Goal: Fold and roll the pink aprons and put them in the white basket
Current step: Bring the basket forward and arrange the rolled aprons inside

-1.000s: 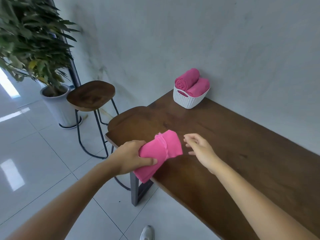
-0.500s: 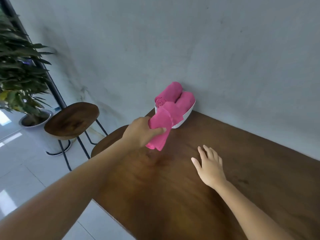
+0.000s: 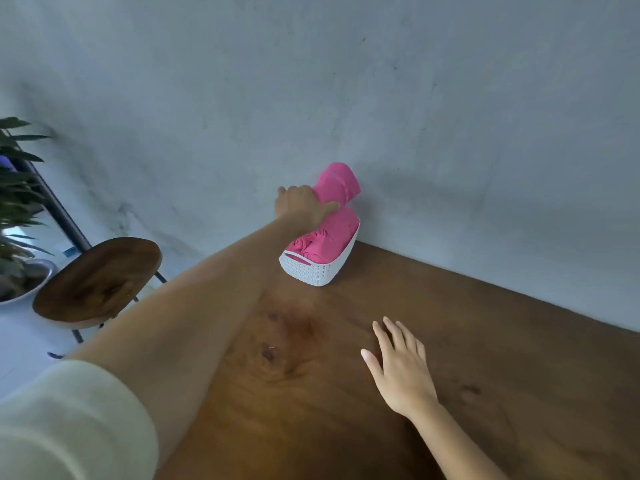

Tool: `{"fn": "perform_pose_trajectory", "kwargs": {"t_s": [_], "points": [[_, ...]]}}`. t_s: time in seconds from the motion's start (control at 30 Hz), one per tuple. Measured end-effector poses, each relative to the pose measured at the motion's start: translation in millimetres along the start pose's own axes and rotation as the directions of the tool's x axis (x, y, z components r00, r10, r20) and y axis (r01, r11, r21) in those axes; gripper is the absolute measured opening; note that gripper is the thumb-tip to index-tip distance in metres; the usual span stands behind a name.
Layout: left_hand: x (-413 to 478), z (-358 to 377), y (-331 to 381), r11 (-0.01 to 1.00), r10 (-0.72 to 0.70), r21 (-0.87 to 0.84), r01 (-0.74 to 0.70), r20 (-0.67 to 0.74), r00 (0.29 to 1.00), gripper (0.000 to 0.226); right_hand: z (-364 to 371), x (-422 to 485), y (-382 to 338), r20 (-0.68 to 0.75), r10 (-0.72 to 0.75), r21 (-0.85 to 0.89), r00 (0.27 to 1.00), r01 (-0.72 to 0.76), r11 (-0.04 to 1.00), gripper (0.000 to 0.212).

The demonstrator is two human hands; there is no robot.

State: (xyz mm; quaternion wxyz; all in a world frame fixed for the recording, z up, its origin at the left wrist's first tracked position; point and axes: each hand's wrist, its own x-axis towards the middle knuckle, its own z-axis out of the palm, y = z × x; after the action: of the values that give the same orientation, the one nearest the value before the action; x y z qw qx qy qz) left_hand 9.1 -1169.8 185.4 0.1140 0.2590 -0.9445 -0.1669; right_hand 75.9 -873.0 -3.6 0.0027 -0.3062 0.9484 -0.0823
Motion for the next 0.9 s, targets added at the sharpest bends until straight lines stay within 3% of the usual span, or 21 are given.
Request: {"fn": "perform_pose_trajectory", "kwargs": {"t_s": [0.1,0.3,0.43,0.5,0.57,0.67,0.77,0.9], "points": [[12,6,1,0.997,-0.062,0.042,0.059,0.08,0.995,0.073,1,1,0,0.002,0.001,-0.013,1.0,-0.001,1.0,0.071],[12,15,-3,0.989,-0.102,-0.095,0.113,0.119,0.988,0.082,-1,0,-4,0.027,0.046,-0.032,0.999,-0.045,0.998,0.07],[19,11,-18,0.983,-0.034,-0.175,0.059,0.141,0.989,0.084,-9,2,-17,0.082,0.147,0.101,0.986,-0.155,0.983,0.075],[23,10,-28,0.971,-0.001,-0.238,0.034,0.14,0.99,0.083,-17,10,-28,0.099,0.229,0.207,0.968,-0.245,0.947,0.065],[23,10,-36,0.95,0.035,-0.311,0.007,0.129,0.991,0.079,-30,25,-43,0.098,0.35,0.398,0.932,-0.359,0.844,0.056],[24,12,-53,0.907,0.072,-0.422,-0.015,0.119,0.99,0.069,-63,58,-74,0.135,0.469,0.697,0.873,-0.42,0.581,0.052],[27,17,-80,0.856,0.068,-0.517,0.016,0.143,0.987,0.068,-96,95,-103,0.143,0.504,0.809,0.852,-0.394,0.436,0.048],[36,31,-115,0.733,0.005,-0.652,0.192,0.288,0.958,0.069,-131,140,-136,0.175,0.495,0.878,0.851,-0.362,0.312,0.06]]}}
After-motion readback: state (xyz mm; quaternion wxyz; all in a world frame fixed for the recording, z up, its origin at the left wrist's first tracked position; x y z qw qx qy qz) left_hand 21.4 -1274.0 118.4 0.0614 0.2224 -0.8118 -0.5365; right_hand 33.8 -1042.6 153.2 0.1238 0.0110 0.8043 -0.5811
